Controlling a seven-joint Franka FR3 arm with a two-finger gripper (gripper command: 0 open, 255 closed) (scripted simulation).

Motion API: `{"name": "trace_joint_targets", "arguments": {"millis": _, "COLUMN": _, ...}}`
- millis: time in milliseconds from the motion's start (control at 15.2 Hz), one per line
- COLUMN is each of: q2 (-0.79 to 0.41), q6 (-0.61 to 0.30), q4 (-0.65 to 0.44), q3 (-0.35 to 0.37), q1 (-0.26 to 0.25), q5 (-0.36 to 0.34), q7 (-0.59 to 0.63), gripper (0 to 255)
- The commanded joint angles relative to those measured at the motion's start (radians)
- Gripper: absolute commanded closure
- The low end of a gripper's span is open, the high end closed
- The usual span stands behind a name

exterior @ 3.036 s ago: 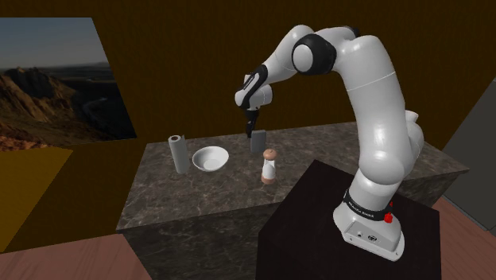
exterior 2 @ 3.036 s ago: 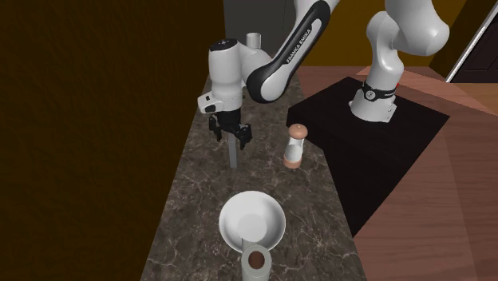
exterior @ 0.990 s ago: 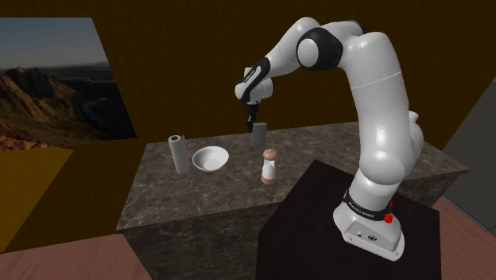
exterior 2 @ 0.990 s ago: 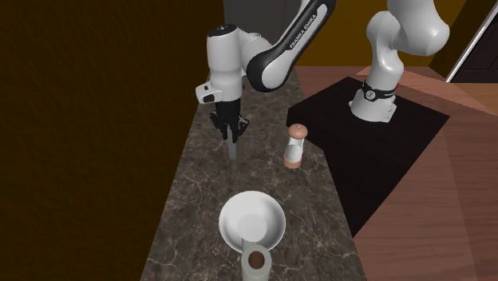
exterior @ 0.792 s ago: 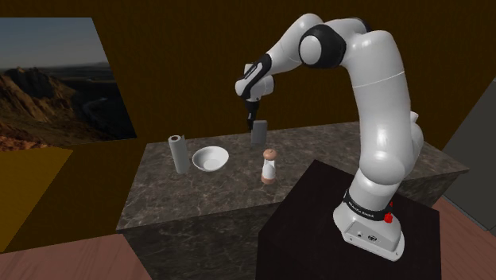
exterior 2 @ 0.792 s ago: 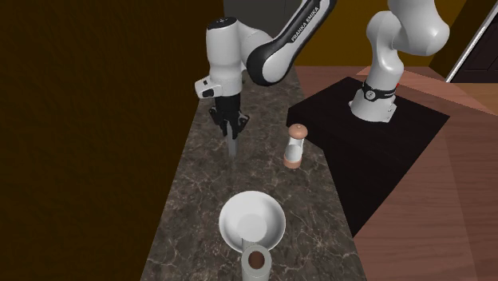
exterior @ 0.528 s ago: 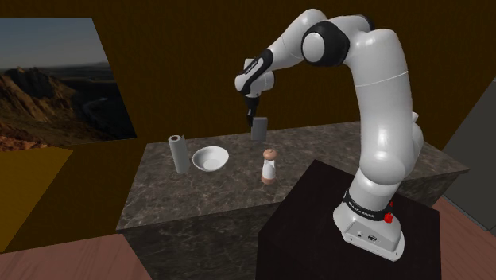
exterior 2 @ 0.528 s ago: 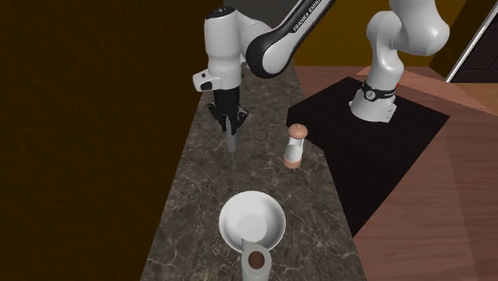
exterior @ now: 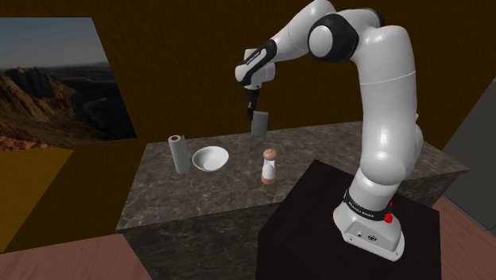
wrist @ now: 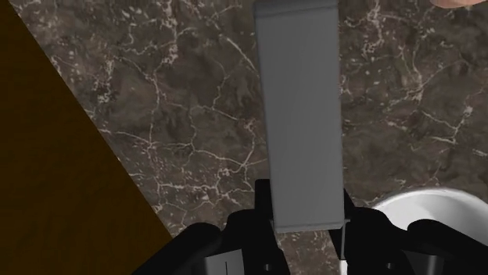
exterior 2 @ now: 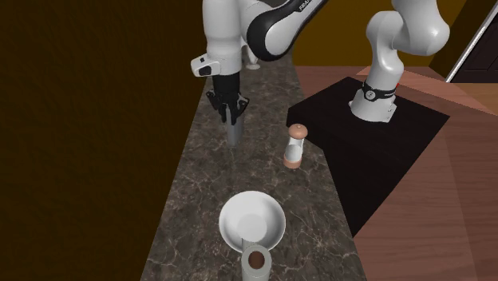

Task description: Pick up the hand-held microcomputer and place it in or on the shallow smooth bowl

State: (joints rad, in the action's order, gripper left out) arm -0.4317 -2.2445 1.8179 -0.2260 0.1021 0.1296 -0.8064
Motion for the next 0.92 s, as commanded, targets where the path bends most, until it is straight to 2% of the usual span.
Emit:
{"name": "trace_joint_targets", "arguments": {"millis": 0, "q2": 0.0, "q6": 0.015, "q4": -0.015, "q3": 0.004, "q1": -0.014, "q5": -0.004, "q7": 0.022, "gripper": 255}}
{"name": "trace_joint_targets", "arguments": {"millis": 462, "q2": -0.042, "q6": 0.079, "q4": -0.125, "q3": 0.038, "q1": -0.112, "q5": -0.02, "q7": 0.169, "gripper": 255}}
{"name": "trace_joint_targets", "arguments": {"millis": 858, "q2": -0.113, "q6": 0.155, "q4": -0.276, "q3": 0.066, "q1": -0.186, "q5": -0.029, "q7": 0.286, "gripper": 255}}
